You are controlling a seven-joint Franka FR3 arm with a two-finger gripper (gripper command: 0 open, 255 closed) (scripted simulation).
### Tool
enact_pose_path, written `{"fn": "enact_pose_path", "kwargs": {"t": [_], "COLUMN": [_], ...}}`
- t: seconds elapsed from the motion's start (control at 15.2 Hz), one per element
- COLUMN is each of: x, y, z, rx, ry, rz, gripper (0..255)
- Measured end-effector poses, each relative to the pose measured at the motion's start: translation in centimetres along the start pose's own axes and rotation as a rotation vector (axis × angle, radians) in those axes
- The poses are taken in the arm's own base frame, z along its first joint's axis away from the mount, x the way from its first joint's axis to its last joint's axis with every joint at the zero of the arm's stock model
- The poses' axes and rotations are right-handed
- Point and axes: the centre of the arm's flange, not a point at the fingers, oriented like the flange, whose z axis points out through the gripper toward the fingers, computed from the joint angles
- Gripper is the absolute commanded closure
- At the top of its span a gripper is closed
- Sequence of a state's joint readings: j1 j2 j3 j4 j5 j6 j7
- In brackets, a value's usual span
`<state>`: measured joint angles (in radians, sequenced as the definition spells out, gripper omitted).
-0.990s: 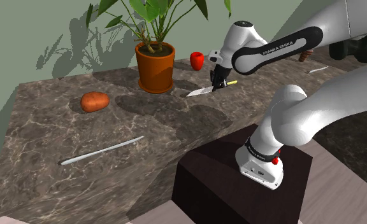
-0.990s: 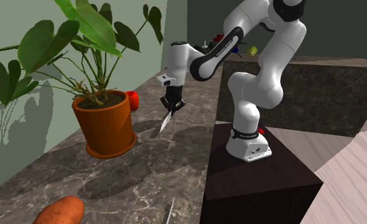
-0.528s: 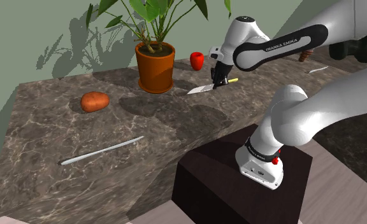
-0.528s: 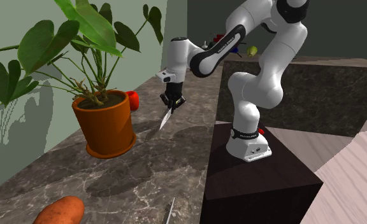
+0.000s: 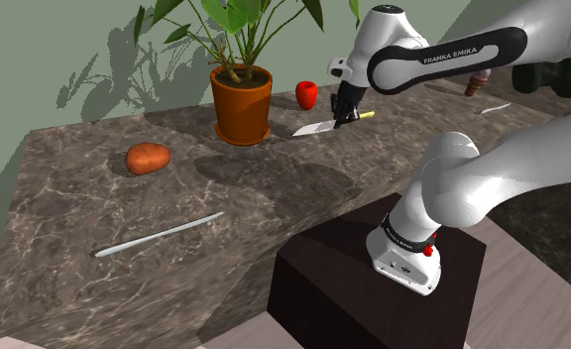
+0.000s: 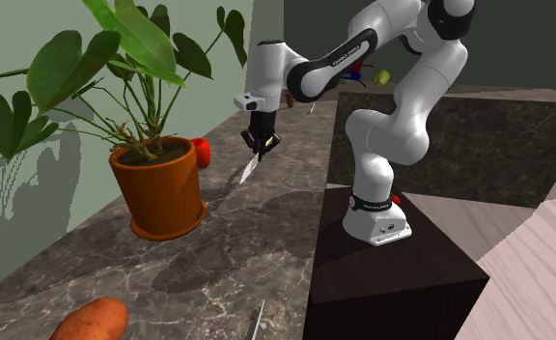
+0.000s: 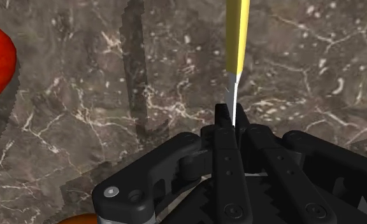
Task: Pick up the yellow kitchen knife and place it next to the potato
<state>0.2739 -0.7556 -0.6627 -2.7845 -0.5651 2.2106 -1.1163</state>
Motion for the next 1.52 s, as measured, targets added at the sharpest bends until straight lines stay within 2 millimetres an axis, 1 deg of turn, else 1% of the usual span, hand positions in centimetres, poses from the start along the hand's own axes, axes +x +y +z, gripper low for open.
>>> {"fn": "enact_pose_path", "kwargs": {"t": [0.73,1.06,1.19,1.25,1.39,1.52], "x": [0.0,0.0,1.6,2.7,5.5,7.8], "y": [0.4,1.0,0.7,0.5,0.1,-0.3], "z": [-5.9,-8.2,-8.7,-8.7,-8.8,-8.8], "rx": [0.000,0.000,0.000,0.000,0.001,0.001], "ry": [0.000,0.000,0.000,0.000,-0.001,-0.001], "rz": [0.000,0.000,0.000,-0.001,-0.001,-0.001], "gripper": [255,255,255,255,255,255]}}
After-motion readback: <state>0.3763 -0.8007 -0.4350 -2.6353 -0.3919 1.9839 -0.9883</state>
